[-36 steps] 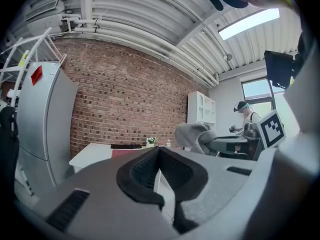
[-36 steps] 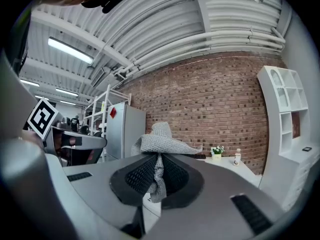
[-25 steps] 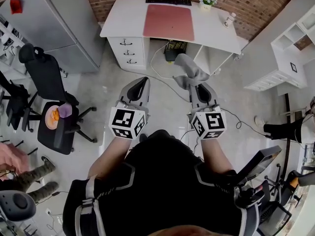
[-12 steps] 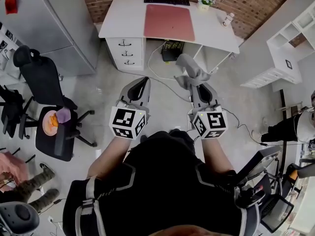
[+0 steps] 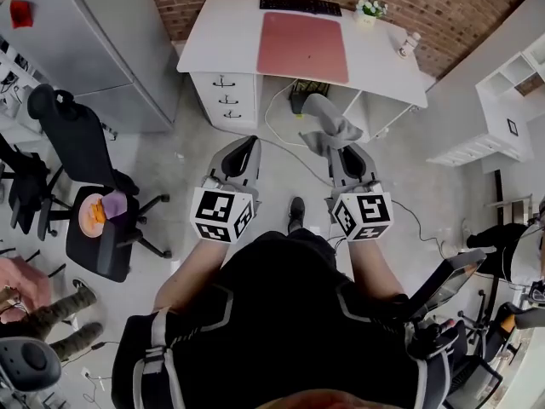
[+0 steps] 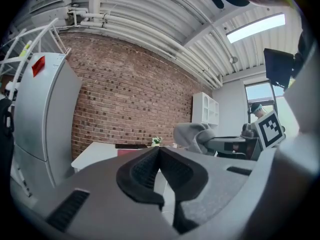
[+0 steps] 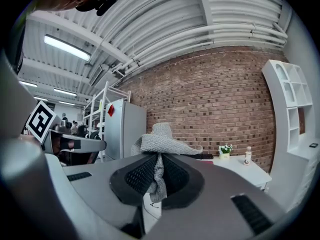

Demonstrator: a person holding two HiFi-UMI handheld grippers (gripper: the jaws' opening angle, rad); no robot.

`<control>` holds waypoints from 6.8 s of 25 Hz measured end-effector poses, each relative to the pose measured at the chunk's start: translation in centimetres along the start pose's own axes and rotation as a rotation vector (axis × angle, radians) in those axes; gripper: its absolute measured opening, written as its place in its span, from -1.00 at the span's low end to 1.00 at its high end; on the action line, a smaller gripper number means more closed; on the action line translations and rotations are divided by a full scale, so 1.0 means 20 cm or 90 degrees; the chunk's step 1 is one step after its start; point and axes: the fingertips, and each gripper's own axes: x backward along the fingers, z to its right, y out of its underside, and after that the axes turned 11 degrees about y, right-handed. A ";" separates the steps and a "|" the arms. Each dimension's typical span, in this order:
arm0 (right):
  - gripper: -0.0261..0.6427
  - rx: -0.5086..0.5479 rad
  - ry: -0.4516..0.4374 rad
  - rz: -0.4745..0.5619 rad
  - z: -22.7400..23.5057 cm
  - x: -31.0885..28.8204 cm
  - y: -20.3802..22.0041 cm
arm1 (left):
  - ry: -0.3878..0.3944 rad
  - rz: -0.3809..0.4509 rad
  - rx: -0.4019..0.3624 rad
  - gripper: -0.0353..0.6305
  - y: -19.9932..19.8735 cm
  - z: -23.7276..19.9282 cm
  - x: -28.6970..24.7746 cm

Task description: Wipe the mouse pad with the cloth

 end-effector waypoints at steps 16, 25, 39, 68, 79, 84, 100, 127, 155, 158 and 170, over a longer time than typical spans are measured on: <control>-0.83 0.002 -0.035 0.009 0.52 -0.57 -0.04 | -0.025 -0.047 -0.006 -0.88 -0.06 -0.17 -0.73; -0.83 -0.006 -0.061 0.008 0.82 -0.75 -0.02 | -0.033 -0.080 -0.012 -0.88 -0.04 -0.14 -1.10; -0.83 -0.013 -0.055 -0.010 0.93 -1.09 0.04 | -0.024 -0.087 -0.016 -0.88 -0.02 -0.37 -1.37; -0.83 0.035 -0.053 -0.081 0.42 -2.25 -0.01 | 0.018 -0.071 0.025 -0.88 -0.14 -1.60 -1.71; -0.83 0.046 -0.117 -0.216 0.20 -2.50 0.48 | 0.006 -0.140 0.093 -0.88 0.19 -1.87 -1.72; -0.83 0.072 -0.180 -0.291 0.13 -2.56 0.78 | -0.011 -0.188 0.102 -0.88 0.37 -1.89 -1.78; -0.83 0.108 -0.241 -0.459 -0.10 -2.61 1.39 | -0.099 -0.324 0.203 -0.88 0.92 -2.00 -1.65; -0.82 0.069 -0.105 -0.518 0.39 -2.47 1.54 | 0.005 -0.360 0.217 -0.88 1.02 -1.73 -1.97; -0.83 -0.046 0.127 -0.540 1.19 -2.19 1.58 | 0.125 -0.409 0.159 -0.88 1.00 -1.36 -2.34; -0.82 -0.058 0.151 -0.548 1.27 -2.14 1.60 | 0.137 -0.408 0.158 -0.88 1.00 -1.34 -2.38; -0.82 -0.057 0.240 -0.531 1.52 -2.03 1.49 | 0.123 -0.381 0.162 -0.88 0.95 -1.43 -2.32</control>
